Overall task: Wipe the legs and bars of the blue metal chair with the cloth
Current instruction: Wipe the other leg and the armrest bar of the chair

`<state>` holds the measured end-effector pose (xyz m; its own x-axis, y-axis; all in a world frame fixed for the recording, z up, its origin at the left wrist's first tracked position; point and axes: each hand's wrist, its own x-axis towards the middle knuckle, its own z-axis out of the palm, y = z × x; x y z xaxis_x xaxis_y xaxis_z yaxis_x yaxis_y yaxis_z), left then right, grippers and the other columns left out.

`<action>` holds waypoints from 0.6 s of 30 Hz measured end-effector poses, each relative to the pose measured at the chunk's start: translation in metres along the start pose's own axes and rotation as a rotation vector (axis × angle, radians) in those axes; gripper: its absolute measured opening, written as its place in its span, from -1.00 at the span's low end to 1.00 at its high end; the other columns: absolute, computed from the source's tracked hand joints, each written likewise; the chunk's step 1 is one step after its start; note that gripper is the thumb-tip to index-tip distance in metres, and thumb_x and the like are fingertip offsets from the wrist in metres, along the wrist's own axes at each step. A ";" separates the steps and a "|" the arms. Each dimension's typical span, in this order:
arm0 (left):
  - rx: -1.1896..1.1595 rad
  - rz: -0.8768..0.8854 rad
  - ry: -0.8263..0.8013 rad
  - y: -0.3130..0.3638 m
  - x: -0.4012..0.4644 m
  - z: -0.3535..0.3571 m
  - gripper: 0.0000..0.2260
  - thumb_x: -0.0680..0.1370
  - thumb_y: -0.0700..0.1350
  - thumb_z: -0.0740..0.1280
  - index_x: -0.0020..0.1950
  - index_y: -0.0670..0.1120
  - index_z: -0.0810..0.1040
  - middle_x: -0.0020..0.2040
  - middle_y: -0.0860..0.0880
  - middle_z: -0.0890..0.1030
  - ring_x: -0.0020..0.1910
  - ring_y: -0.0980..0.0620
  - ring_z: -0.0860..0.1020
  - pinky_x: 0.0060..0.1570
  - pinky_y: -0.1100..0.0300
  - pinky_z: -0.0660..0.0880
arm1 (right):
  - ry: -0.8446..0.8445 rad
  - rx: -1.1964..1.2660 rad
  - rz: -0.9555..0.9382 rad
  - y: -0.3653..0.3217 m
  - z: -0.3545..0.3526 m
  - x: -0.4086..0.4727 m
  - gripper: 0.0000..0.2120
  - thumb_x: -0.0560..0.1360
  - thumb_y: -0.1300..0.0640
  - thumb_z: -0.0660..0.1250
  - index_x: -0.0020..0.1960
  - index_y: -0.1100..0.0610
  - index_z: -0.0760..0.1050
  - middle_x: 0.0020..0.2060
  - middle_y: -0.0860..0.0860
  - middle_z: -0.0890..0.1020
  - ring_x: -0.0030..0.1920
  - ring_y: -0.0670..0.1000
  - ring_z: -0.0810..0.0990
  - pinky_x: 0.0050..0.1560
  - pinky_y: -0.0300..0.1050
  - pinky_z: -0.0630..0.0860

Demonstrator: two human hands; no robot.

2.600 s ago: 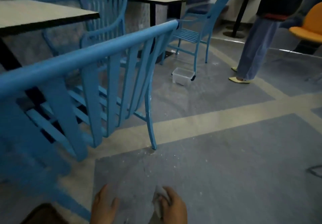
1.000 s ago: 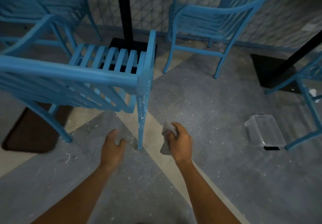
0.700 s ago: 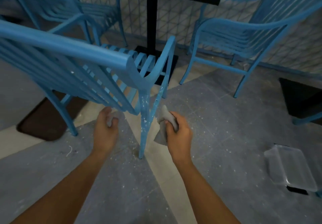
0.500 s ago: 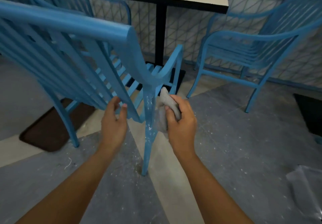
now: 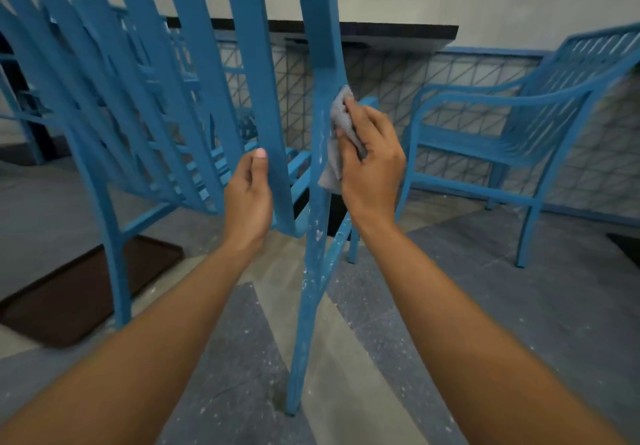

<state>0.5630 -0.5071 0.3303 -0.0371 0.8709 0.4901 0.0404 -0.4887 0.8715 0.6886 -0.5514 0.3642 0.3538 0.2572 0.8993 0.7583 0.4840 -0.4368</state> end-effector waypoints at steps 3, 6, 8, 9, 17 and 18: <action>-0.009 -0.034 0.009 0.000 0.002 0.001 -0.77 0.55 0.20 0.05 -0.14 0.21 0.45 -0.15 0.13 0.53 -0.04 0.08 0.53 0.15 -0.09 0.48 | -0.003 0.007 -0.007 0.001 0.003 -0.001 -0.64 0.49 0.21 0.29 0.28 0.09 0.49 0.03 0.02 0.57 -0.01 0.03 0.55 0.00 -0.05 0.55; -0.012 -0.035 0.000 0.001 0.004 0.001 -0.78 0.55 0.20 0.04 -0.09 0.20 0.45 -0.10 0.09 0.56 -0.01 0.04 0.54 0.14 -0.12 0.48 | 0.018 0.026 0.001 0.002 0.005 -0.003 -0.68 0.48 0.23 0.32 0.23 0.10 0.53 0.01 0.02 0.57 -0.04 0.05 0.56 -0.04 -0.02 0.56; -0.043 -0.033 -0.006 0.000 0.004 0.002 -0.76 0.58 0.17 0.05 -0.08 0.13 0.45 -0.09 0.00 0.55 -0.04 0.03 0.54 0.12 -0.14 0.49 | 0.024 0.045 0.018 0.000 0.007 -0.004 -0.70 0.48 0.23 0.32 0.20 0.10 0.55 -0.02 -0.01 0.56 -0.06 0.07 0.56 -0.07 -0.02 0.57; -0.061 -0.029 -0.011 0.000 0.004 0.001 -0.74 0.59 0.16 0.05 -0.10 0.10 0.45 -0.10 -0.05 0.53 -0.06 0.01 0.52 0.10 -0.15 0.48 | 0.031 0.055 0.020 0.000 0.007 -0.005 -0.71 0.48 0.24 0.33 0.18 0.11 0.56 -0.03 -0.04 0.55 -0.07 0.07 0.56 -0.07 -0.02 0.57; -0.109 -0.050 -0.046 0.002 0.006 -0.001 -0.53 0.46 0.31 0.04 -0.03 -0.06 0.48 0.00 -0.24 0.55 0.01 -0.19 0.54 0.10 -0.20 0.47 | 0.103 0.054 0.033 0.005 0.011 -0.013 -0.77 0.38 0.37 0.33 -0.01 0.19 0.65 -0.08 0.09 0.61 -0.07 0.05 0.58 -0.06 -0.03 0.58; -0.107 -0.048 -0.049 0.003 0.005 -0.001 -0.58 0.49 0.28 0.05 -0.04 -0.02 0.48 0.01 -0.24 0.55 0.01 -0.18 0.54 0.10 -0.20 0.47 | 0.092 0.044 0.014 0.007 0.011 -0.014 -0.77 0.38 0.37 0.33 -0.02 0.19 0.65 -0.09 0.10 0.61 -0.08 0.06 0.58 -0.08 -0.01 0.58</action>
<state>0.5622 -0.5042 0.3348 0.0125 0.8938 0.4483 -0.0671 -0.4466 0.8922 0.6834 -0.5425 0.3485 0.4148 0.1869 0.8905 0.7289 0.5175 -0.4482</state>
